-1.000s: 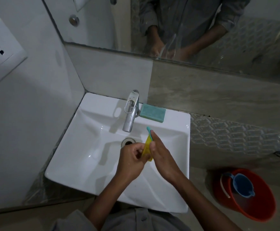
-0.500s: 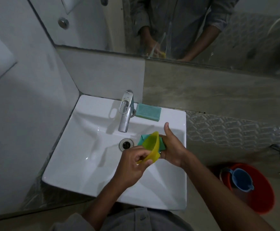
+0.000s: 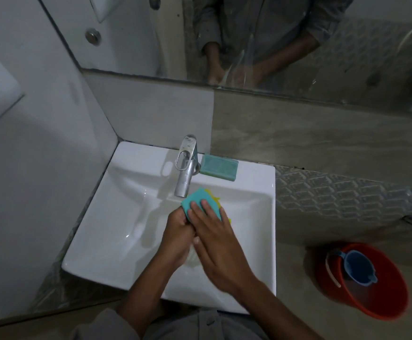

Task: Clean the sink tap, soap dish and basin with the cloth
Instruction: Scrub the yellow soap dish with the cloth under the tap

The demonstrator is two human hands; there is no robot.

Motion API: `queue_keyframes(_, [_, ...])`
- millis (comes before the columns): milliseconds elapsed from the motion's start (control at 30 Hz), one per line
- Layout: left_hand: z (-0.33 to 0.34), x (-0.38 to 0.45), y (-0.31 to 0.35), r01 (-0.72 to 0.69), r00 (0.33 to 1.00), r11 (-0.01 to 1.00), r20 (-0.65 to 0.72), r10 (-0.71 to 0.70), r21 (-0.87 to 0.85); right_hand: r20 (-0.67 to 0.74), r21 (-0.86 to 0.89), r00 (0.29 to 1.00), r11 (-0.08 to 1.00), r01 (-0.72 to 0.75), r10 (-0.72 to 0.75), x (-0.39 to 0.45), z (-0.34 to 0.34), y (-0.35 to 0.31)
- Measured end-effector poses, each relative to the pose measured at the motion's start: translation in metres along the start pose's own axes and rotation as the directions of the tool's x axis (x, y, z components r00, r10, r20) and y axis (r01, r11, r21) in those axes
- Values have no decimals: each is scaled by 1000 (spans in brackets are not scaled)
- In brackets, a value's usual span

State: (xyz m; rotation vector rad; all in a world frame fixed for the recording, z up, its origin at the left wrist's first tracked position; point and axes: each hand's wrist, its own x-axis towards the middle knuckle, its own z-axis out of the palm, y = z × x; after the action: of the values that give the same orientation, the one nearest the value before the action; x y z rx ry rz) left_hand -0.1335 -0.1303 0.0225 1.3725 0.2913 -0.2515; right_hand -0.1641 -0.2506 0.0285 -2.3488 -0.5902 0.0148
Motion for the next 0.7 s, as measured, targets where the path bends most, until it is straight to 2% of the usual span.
queue_keyframes(100, [-1, -1, 1, -57, 996, 967, -47, 71, 250, 73, -79, 996, 996, -38, 43, -5, 2, 0])
queue_keyframes(200, [7, -3, 7, -142, 982, 913, -62, 178, 382, 48, 42, 992, 992, -121, 119, 9, -2, -3])
queue_keyframes(267, [14, -7, 7, -226, 960, 843, -37, 279, 488, 3, 162, 962, 949, -269, 273, 23, -8, -2])
queue_keyframes(333, [19, -16, 3, -267, 955, 823, 21, 297, 502, 86, 348, 876, 810, -472, 474, 38, -21, 4])
queue_keyframes(400, [17, -22, -1, -301, 948, 791, 76, 309, 533, 264, 555, 787, 579, -597, 558, 50, -33, 10])
queue_keyframes(433, [15, -22, -3, -333, 936, 758, 100, 337, 561, 342, 604, 739, 467, -646, 580, 54, -37, 14])
queue_keyframes(533, [10, -24, -6, -404, 907, 696, 161, 389, 593, 495, 645, 605, 203, -737, 624, 63, -40, 29])
queue_keyframes(667, [12, -28, -9, -488, 864, 605, 253, 435, 629, 621, 634, 500, -12, -773, 604, 62, -36, 47])
queue_keyframes(700, [12, -27, -8, -499, 859, 601, 264, 439, 624, 647, 634, 492, -51, -772, 582, 59, -34, 49])
